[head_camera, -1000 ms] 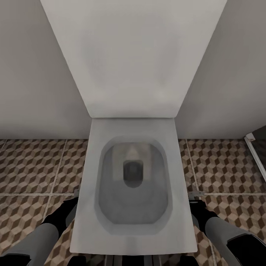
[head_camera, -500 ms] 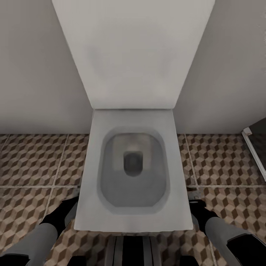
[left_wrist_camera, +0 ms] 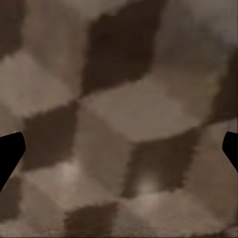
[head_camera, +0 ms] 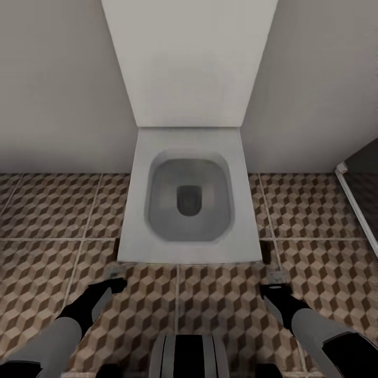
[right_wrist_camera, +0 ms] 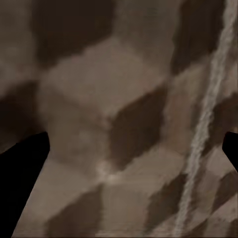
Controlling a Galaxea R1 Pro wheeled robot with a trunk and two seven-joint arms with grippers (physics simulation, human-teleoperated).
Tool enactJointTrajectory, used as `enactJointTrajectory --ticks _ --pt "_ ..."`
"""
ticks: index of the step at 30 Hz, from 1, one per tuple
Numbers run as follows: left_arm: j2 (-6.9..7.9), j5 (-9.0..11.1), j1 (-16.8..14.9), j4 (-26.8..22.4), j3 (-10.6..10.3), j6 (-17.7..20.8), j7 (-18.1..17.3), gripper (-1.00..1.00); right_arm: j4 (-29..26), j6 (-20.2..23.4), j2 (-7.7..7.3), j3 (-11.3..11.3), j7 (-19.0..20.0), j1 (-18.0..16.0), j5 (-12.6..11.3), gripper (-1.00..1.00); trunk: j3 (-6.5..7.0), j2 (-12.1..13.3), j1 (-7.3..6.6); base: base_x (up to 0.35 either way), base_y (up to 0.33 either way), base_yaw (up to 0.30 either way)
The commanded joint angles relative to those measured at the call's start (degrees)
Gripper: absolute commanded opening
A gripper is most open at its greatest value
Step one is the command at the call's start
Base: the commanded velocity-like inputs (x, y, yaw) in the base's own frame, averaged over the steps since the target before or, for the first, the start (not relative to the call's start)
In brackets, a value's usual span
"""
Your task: Take the four mousetraps from the cabinet in the bathroom and place them on the bathroom floor. Make sure all four end up on the same floor surface, and ensure that at least two of them are either under or directly next to the same bathroom sink.
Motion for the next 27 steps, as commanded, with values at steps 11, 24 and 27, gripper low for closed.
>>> enactJointTrajectory --ticks 11,24,27 --pt "0.06 0.62 0.00 -0.13 -0.49 0.26 0.47 1.00 -0.10 0.64 -0.03 0.32 -0.09 0.05 -0.87 1.00 -0.04 -0.01 -0.04 -0.346 0.000 0.000" --pt "0.06 0.63 0.00 -0.09 -0.49 0.26 0.47 1.00 -0.10 0.67 0.03 0.32 -0.08 0.05 -0.87 1.00 -0.04 -0.01 -0.04 -0.346 0.000 0.000" --pt "0.06 0.64 0.00 -0.09 -0.49 0.29 0.47 1.00 -0.10 0.68 0.03 0.32 -0.08 0.05 -0.87 1.00 -0.04 -0.01 -0.04 -0.346 0.000 0.000"
